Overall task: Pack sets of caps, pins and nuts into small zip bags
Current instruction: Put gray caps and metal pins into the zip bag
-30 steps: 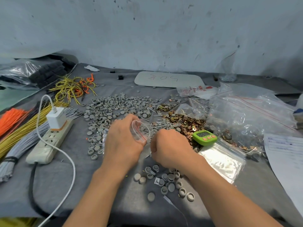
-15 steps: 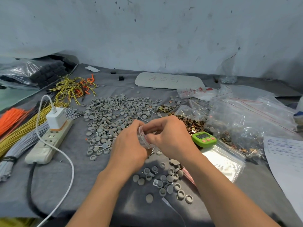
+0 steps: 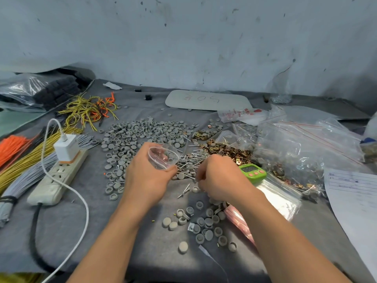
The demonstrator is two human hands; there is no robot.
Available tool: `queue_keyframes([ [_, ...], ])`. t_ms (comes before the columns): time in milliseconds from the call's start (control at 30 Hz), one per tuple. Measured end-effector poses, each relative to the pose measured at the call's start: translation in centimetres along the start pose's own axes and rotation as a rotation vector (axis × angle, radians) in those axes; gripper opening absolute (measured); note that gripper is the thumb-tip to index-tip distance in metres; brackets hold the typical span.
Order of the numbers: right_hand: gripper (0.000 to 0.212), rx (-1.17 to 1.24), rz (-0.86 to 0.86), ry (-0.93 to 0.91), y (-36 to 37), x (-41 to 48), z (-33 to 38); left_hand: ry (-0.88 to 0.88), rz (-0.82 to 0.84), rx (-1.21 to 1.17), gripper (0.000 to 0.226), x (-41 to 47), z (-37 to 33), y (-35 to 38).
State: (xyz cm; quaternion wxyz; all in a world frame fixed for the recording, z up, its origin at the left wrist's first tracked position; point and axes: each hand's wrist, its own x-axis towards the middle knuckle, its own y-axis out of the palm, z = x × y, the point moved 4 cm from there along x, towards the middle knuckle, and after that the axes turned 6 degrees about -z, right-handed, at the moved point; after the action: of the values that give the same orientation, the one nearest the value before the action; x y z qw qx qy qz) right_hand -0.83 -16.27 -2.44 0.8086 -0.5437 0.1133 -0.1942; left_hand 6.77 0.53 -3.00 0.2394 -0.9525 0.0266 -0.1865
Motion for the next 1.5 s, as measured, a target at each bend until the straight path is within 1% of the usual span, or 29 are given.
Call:
queue_keyframes([
  [67,0.011,-0.063,0.023,-0.021,0.8,-0.1,0.4,0.008,0.001,0.011,0.043,0.0,-0.1,-0.1],
  [200,0.014,-0.141,0.035,-0.076,2.0,0.0,1.0,0.023,0.026,0.058,0.041,-0.2,-0.2,-0.1],
  [367,0.015,-0.183,0.044,-0.072,2.2,0.2,1.4,0.039,0.071,0.104,0.043,-0.3,0.0,0.0],
  [433,0.014,-0.201,0.030,-0.081,2.0,0.0,1.5,0.048,0.077,0.119,0.046,-0.2,0.1,0.1],
  [500,0.013,-0.180,-0.028,-0.070,1.3,0.1,1.4,0.055,0.084,0.142,0.047,-0.2,0.3,0.3],
  [567,0.011,-0.057,-0.132,-0.024,0.1,0.3,1.2,0.061,0.086,0.198,0.048,-0.2,0.4,0.4],
  [633,0.006,0.200,-0.233,0.004,-1.0,0.3,0.8,0.077,0.089,0.273,0.049,-0.4,0.4,0.6],
  [700,0.005,0.461,-0.261,-0.038,-1.7,0.0,0.9,0.085,0.105,0.301,0.051,-0.6,0.3,0.9],
  [733,0.006,0.532,-0.244,-0.067,-1.8,-0.2,1.1,0.092,0.121,0.296,0.053,-0.7,0.2,1.1],
  [833,0.010,0.587,-0.187,-0.117,-1.3,-0.7,1.9,0.127,0.182,0.279,0.055,-0.9,-0.1,1.7],
  [967,0.010,0.603,-0.161,-0.119,-0.7,-0.6,2.3,0.142,0.227,0.225,0.049,-1.1,-0.4,1.9],
  [1033,0.007,0.638,-0.184,-0.118,-1.1,-0.6,2.3,0.126,0.219,0.196,0.047,-1.0,-0.4,1.8],
  [1100,0.007,0.651,-0.261,-0.089,-1.7,-0.3,1.7,0.101,0.194,0.176,0.046,-0.8,-0.4,1.6],
  [1167,0.010,0.577,-0.337,-0.029,-2.4,0.1,0.6,0.087,0.158,0.152,0.042,-0.6,-0.4,1.4],
  [1200,0.011,0.506,-0.344,0.003,-2.6,0.3,0.0,0.084,0.137,0.134,0.039,-0.6,-0.4,1.2],
  [1333,0.002,0.091,-0.184,0.075,-1.8,0.6,-1.5,0.081,0.072,0.071,0.040,-0.5,-0.5,0.4],
  [1433,0.013,-0.158,-0.110,0.072,-0.4,0.5,-1.3,0.085,0.057,0.084,0.041,-0.5,-0.5,0.1],
  [1500,0.019,-0.232,-0.104,0.062,0.3,0.4,-1.2,0.090,0.061,0.107,0.042,-0.6,-0.4,0.1],
])
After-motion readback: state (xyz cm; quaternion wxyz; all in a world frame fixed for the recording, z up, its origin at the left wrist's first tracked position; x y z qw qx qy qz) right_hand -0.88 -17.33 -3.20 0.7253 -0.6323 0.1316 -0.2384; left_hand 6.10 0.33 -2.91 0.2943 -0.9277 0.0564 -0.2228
